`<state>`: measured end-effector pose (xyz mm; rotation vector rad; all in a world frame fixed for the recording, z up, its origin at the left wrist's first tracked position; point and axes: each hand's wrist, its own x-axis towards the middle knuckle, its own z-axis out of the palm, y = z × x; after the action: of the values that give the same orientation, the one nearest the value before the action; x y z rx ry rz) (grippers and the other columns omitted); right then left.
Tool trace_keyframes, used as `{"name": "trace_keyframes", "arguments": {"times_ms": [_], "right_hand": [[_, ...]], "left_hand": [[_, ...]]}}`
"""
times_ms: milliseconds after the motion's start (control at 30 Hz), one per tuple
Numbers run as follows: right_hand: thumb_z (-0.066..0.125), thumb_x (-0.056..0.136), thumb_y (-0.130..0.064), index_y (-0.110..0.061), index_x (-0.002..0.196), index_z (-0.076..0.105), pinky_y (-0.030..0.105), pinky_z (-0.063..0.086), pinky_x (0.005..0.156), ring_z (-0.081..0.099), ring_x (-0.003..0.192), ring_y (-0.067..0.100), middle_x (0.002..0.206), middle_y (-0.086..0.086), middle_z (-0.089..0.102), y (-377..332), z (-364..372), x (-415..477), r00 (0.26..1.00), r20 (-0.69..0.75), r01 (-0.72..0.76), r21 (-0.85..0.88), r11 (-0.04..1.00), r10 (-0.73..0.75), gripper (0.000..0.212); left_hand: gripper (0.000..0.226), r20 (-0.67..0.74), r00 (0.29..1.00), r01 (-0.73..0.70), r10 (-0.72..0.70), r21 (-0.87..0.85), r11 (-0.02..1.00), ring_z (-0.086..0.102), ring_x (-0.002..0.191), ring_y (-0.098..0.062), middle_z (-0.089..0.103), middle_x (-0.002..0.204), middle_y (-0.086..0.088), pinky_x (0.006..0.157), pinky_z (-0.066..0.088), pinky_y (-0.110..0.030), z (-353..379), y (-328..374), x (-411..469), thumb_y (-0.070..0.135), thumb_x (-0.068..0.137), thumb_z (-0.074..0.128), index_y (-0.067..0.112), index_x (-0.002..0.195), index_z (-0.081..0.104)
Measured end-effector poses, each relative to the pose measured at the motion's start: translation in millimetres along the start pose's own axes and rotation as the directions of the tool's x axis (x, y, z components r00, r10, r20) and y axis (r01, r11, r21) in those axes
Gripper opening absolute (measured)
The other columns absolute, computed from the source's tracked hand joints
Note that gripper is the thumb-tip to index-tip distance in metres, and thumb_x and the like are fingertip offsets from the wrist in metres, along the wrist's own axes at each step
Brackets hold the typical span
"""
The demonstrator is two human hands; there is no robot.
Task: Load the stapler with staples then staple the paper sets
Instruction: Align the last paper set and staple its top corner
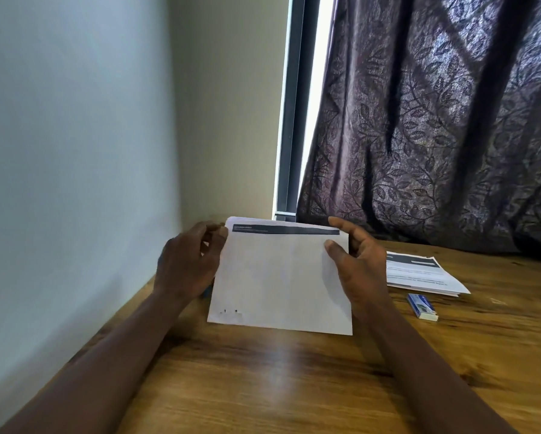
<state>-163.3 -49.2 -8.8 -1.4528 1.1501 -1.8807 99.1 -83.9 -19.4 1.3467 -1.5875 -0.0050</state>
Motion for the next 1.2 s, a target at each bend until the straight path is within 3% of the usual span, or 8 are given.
{"name": "trace_keyframes", "arguments": {"times_ms": [133,267,433,633,867,1000,1100,1200], "right_hand": [[0.066,0.09,0.008,-0.022,0.121,0.066,0.017,0.056,0.079,0.071,0.096,0.002,0.103,-0.013,0.076,-5,2,0,0.995,0.096,0.017,0.063,0.998,-0.023,0.044],[0.069,0.09,0.004,-0.026,0.121,0.065,0.021,0.057,0.084,0.071,0.098,0.002,0.107,-0.015,0.074,-5,-3,2,0.992,0.103,0.074,-0.041,0.996,-0.07,0.044],[0.071,0.09,-0.003,-0.024,0.11,0.076,0.022,0.056,0.078,0.07,0.093,0.009,0.103,-0.002,0.075,-1,-8,5,0.995,0.098,-0.015,-0.086,0.996,0.023,0.028],[0.074,0.09,-0.015,-0.026,0.106,0.073,0.016,0.05,0.063,0.057,0.075,0.01,0.088,0.001,0.068,2,-6,4,0.996,0.035,0.087,-0.341,0.936,-0.079,0.019],[0.064,0.093,-0.048,-0.031,0.123,0.06,0.041,0.056,0.078,0.061,0.086,0.013,0.091,-0.009,0.061,-8,-2,1,0.986,-0.094,0.044,-0.654,0.755,-0.139,0.035],[0.041,0.098,-0.064,-0.021,0.122,0.059,0.026,0.051,0.051,0.068,0.063,0.017,0.085,0.01,0.077,-22,-2,1,0.952,-0.003,-0.303,-0.159,0.94,0.306,0.052],[0.031,0.093,-0.076,-0.021,0.126,0.06,0.031,0.052,0.057,0.074,0.09,0.037,0.106,0.019,0.077,-24,-9,3,0.81,0.261,-0.576,0.185,0.796,0.525,0.07],[0.056,0.09,-0.063,-0.014,0.125,0.063,0.031,0.055,0.059,0.072,0.099,0.037,0.115,0.015,0.074,-15,-13,7,0.8,0.294,-0.595,0.268,0.758,0.524,0.061]], "left_hand": [[0.052,0.047,0.997,-0.057,0.066,-0.169,0.984,0.065,0.084,-0.006,0.067,0.108,0.017,0.084,0.052,-0.025,2,2,-1,0.029,0.089,0.077,0.026,0.137,0.057],[0.049,0.079,0.992,-0.072,0.098,-0.287,0.955,0.066,0.08,-0.013,0.076,0.104,0.01,0.078,0.059,-0.031,-3,-3,4,0.022,0.079,0.087,0.031,0.124,0.068],[0.025,0.105,0.987,-0.087,0.125,-0.31,0.947,0.061,0.072,-0.016,0.076,0.094,0.013,0.069,0.06,-0.038,-8,-6,4,0.028,0.081,0.084,0.04,0.102,0.076],[0.013,-0.103,0.972,-0.212,0.211,-0.001,0.977,0.059,0.067,-0.011,0.064,0.083,0.012,0.064,0.054,-0.033,-15,0,4,0.04,0.084,0.081,0.037,0.094,0.075],[0.008,-0.213,0.956,-0.228,0.201,-0.111,0.967,0.072,0.067,-0.01,0.071,0.101,0.006,0.065,0.057,-0.028,-13,5,0,0.03,0.091,0.075,0.024,0.096,0.072],[0.008,-0.304,0.937,-0.246,0.172,-0.223,0.943,0.072,0.08,-0.008,0.075,0.091,0.003,0.075,0.054,-0.01,-13,18,-4,0.016,0.09,0.076,0.014,0.094,0.069],[0.01,-0.253,0.941,-0.3,0.223,-0.324,0.897,0.073,0.085,-0.009,0.075,0.093,0.004,0.083,0.06,-0.026,-14,19,-5,0.013,0.085,0.076,0.013,0.093,0.07],[0.011,-0.175,0.932,-0.359,0.318,-0.323,0.876,0.072,0.087,-0.01,0.074,0.093,0.005,0.081,0.061,-0.027,-12,15,-6,0.016,0.08,0.075,0.014,0.09,0.069]]}}
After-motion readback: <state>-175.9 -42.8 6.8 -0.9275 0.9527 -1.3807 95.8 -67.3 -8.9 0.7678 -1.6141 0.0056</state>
